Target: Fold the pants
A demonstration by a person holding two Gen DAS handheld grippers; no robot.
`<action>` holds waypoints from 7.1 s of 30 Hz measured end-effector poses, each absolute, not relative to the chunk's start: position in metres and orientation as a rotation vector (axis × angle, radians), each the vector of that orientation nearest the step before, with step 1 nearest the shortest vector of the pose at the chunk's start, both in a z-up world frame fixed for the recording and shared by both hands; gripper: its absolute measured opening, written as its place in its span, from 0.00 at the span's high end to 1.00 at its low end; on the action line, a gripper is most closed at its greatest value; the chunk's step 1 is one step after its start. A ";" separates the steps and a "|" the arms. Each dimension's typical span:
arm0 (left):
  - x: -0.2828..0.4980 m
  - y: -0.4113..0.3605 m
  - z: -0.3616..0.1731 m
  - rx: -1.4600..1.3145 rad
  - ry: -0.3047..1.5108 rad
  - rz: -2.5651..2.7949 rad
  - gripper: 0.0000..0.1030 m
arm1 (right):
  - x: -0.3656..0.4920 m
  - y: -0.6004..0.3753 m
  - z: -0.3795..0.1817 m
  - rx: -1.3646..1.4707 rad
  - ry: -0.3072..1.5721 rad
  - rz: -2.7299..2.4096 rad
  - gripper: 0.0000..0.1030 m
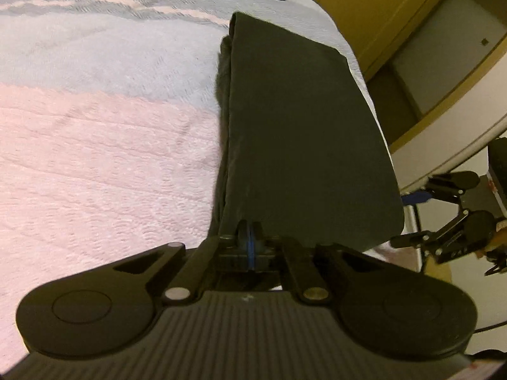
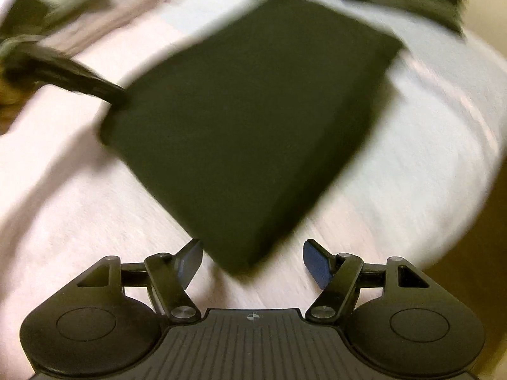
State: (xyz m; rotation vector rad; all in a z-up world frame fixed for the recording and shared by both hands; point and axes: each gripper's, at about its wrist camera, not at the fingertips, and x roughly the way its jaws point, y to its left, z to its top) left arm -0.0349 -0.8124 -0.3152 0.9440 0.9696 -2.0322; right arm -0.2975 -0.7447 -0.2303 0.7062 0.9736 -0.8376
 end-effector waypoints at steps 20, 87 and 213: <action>-0.127 -0.865 -0.272 0.814 0.961 -1.730 0.93 | -0.281 -0.960 -0.174 0.567 0.830 -0.634 0.49; -0.126 -0.717 -0.327 0.143 1.278 -0.794 0.44 | -0.203 -1.130 -0.270 0.592 1.091 0.215 0.24; -0.329 -0.971 -0.061 1.193 0.133 -1.713 0.68 | -0.367 -1.079 0.041 -0.720 1.065 -0.065 0.70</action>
